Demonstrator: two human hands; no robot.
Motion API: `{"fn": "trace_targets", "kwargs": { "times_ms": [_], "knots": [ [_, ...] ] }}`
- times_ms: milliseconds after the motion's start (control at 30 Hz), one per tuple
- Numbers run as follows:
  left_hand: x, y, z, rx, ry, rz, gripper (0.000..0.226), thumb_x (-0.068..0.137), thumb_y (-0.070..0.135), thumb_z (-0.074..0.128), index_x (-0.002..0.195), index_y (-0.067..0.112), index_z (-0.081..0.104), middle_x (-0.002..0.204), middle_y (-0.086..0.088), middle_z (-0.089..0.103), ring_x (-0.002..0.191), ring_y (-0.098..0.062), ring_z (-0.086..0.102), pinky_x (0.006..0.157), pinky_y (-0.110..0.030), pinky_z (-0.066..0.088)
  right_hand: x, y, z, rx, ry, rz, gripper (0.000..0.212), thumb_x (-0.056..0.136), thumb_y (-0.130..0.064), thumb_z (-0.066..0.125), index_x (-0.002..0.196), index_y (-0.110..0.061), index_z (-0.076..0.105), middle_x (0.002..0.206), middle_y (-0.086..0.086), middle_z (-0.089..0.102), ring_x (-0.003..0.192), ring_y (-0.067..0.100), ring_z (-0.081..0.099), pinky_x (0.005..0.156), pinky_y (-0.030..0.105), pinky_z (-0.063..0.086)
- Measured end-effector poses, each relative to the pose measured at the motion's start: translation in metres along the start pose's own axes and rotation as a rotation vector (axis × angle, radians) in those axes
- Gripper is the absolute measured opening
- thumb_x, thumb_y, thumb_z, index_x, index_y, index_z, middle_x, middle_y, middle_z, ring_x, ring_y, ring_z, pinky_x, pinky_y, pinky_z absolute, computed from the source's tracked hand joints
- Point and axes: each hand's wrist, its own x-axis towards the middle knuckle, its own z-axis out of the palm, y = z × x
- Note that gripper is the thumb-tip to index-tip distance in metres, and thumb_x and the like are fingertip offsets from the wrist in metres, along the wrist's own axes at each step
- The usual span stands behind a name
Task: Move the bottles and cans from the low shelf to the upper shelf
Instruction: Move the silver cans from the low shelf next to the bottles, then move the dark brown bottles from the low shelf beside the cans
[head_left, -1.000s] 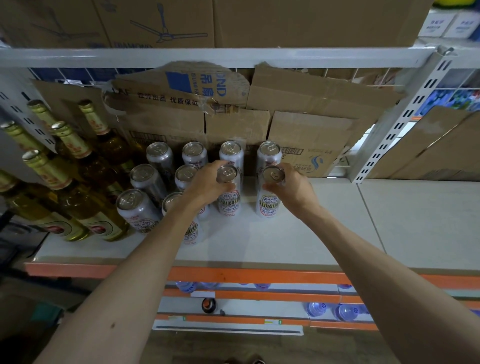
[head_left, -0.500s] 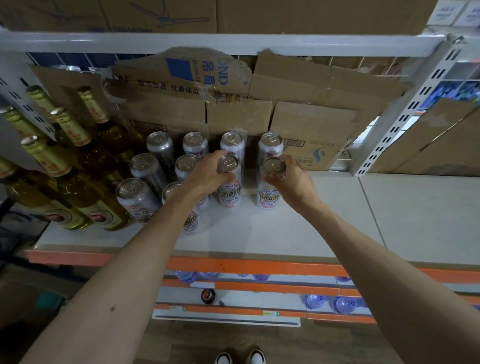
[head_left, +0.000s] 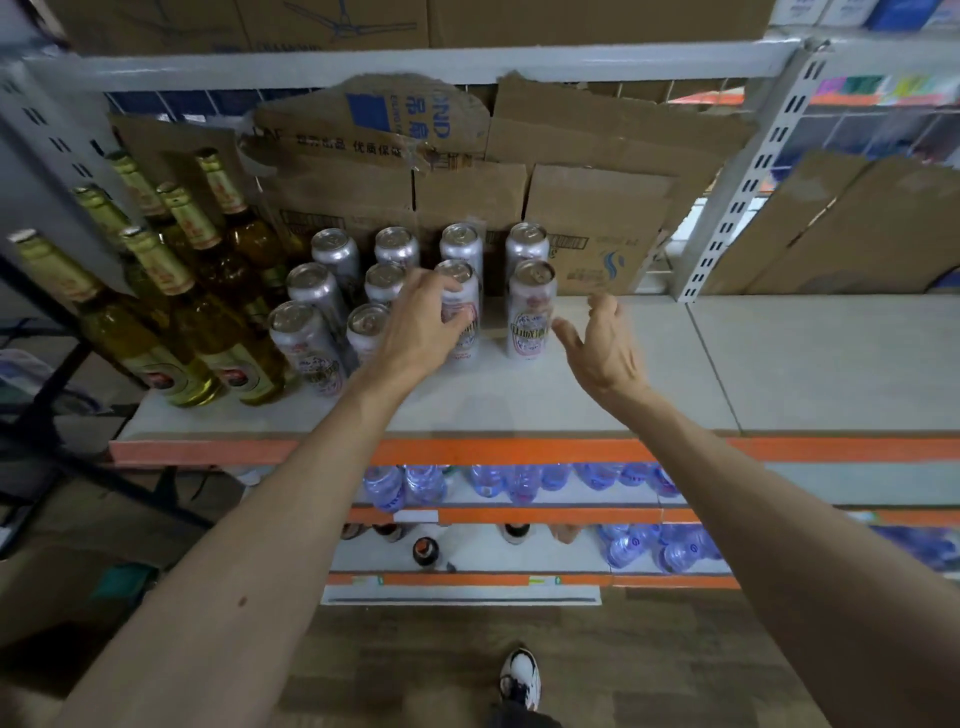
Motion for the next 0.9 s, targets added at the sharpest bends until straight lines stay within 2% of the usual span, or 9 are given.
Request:
{"fn": "trace_targets", "kwargs": {
  "times_ms": [133,300,367,467,533,633,667,767,900],
  "knots": [
    [-0.059,-0.003,-0.012,0.038,-0.020,0.052,0.012,0.090,0.024,0.065,0.097,0.016,0.068,0.107,-0.004,0.057,0.099,-0.013,0.051,0.083,-0.019,0.033,-0.075,0.014,-0.013,-0.047,-0.005,0.068,0.056,0.096,-0.034,0.055,0.133,0.004,0.039,0.129,0.025,0.047,0.122,0.039,0.045,0.102,0.047,0.036],
    [-0.192,-0.032,-0.029,0.017,-0.069,-0.027,0.017,0.091,0.022,0.062,0.097,0.009,0.071,0.108,-0.010,0.067,0.103,-0.025,0.060,0.089,-0.032,0.044,-0.208,0.030,-0.009,-0.144,0.025,0.141,0.048,0.095,-0.029,0.056,0.122,0.009,0.045,0.124,0.031,0.050,0.120,0.042,0.045,0.098,0.043,0.031],
    [-0.254,-0.051,-0.040,0.005,-0.135,-0.091,0.015,0.091,0.017,0.061,0.092,0.006,0.071,0.098,-0.010,0.070,0.095,-0.025,0.063,0.083,-0.032,0.045,-0.268,0.029,0.000,-0.143,-0.011,0.203,0.047,0.095,-0.029,0.057,0.120,0.009,0.044,0.124,0.030,0.048,0.120,0.042,0.044,0.097,0.044,0.031],
    [-0.339,-0.078,-0.063,0.095,-0.279,-0.206,0.015,0.095,0.016,0.058,0.086,0.011,0.070,0.083,-0.008,0.063,0.078,-0.023,0.058,0.071,-0.031,0.041,-0.351,0.020,0.011,-0.186,-0.105,0.240,0.047,0.094,-0.032,0.058,0.118,0.005,0.043,0.122,0.029,0.047,0.117,0.043,0.046,0.092,0.044,0.035],
    [-0.383,-0.092,-0.080,0.112,-0.356,-0.291,0.020,0.095,0.016,0.057,0.082,0.009,0.071,0.083,-0.011,0.069,0.080,-0.029,0.064,0.070,-0.039,0.047,-0.394,0.011,0.015,-0.227,-0.176,0.224,0.050,0.093,-0.037,0.059,0.116,0.004,0.043,0.121,0.029,0.047,0.116,0.043,0.046,0.093,0.045,0.035],
    [-0.434,-0.098,-0.095,0.131,-0.417,-0.359,0.028,0.092,0.015,0.056,0.065,0.013,0.062,0.073,-0.016,0.063,0.078,-0.036,0.063,0.067,-0.036,0.044,-0.436,0.000,0.018,-0.282,-0.240,0.218,0.050,0.094,-0.037,0.058,0.118,0.004,0.041,0.127,0.029,0.045,0.119,0.045,0.045,0.093,0.046,0.038],
    [-0.448,-0.097,-0.097,0.131,-0.426,-0.377,0.025,0.091,0.014,0.056,0.068,0.012,0.065,0.076,-0.015,0.064,0.080,-0.034,0.062,0.070,-0.035,0.046,-0.448,-0.003,0.020,-0.297,-0.249,0.202,0.048,0.095,-0.035,0.057,0.119,0.004,0.042,0.128,0.029,0.045,0.119,0.045,0.045,0.093,0.046,0.038],
    [-0.482,-0.091,-0.094,0.107,-0.418,-0.405,0.019,0.092,0.015,0.057,0.094,0.006,0.074,0.110,-0.009,0.071,0.107,-0.030,0.063,0.088,-0.035,0.051,-0.481,-0.011,0.025,-0.297,-0.294,0.163,0.043,0.095,-0.029,0.056,0.123,0.001,0.042,0.126,0.024,0.047,0.116,0.042,0.047,0.093,0.046,0.041],
    [-0.511,-0.069,-0.080,0.072,-0.409,-0.391,0.020,0.094,0.021,0.057,0.108,0.013,0.067,0.112,-0.004,0.067,0.106,-0.023,0.062,0.090,-0.034,0.049,-0.517,-0.012,0.027,-0.221,-0.355,0.172,0.043,0.095,-0.027,0.055,0.127,-0.003,0.042,0.129,0.020,0.046,0.121,0.038,0.045,0.099,0.047,0.041]
  ]
}}
